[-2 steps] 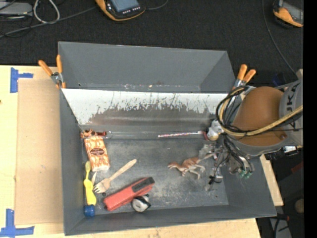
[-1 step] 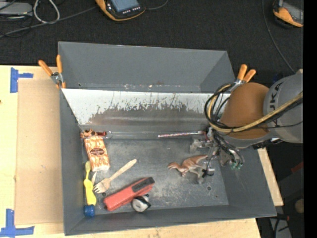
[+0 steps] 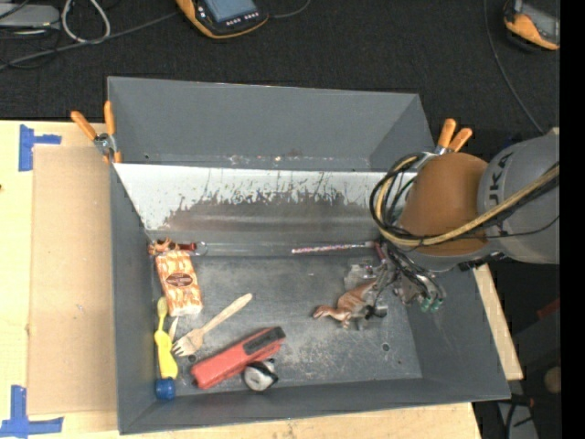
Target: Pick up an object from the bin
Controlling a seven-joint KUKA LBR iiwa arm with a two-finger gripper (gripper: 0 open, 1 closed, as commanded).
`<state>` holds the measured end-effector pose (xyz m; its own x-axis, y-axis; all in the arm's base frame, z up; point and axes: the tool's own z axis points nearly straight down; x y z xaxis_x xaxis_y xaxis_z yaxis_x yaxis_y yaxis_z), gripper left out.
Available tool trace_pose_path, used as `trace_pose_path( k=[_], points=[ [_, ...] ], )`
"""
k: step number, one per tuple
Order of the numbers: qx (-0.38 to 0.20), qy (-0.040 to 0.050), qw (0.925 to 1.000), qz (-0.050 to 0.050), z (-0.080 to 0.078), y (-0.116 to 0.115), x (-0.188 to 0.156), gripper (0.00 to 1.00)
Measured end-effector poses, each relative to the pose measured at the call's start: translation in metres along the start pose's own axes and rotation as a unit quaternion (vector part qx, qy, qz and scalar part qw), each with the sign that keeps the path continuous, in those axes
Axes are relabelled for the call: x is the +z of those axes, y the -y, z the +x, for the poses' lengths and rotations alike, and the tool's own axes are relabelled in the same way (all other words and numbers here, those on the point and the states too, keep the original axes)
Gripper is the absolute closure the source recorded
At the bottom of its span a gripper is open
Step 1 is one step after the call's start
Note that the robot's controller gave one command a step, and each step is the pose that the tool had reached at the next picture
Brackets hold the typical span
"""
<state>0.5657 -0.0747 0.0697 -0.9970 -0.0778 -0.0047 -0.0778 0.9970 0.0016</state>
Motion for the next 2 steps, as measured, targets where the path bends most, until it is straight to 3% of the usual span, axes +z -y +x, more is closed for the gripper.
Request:
trace_pose_path(
  k=[1, 2],
  points=[
    [0.0, -0.0002, 1.0, 0.0, 0.0, 0.0, 0.0, 1.0],
    [0.023, 0.0011, 0.9997, 0.0, -0.003, 0.021, -0.176, 1.0]
  ],
)
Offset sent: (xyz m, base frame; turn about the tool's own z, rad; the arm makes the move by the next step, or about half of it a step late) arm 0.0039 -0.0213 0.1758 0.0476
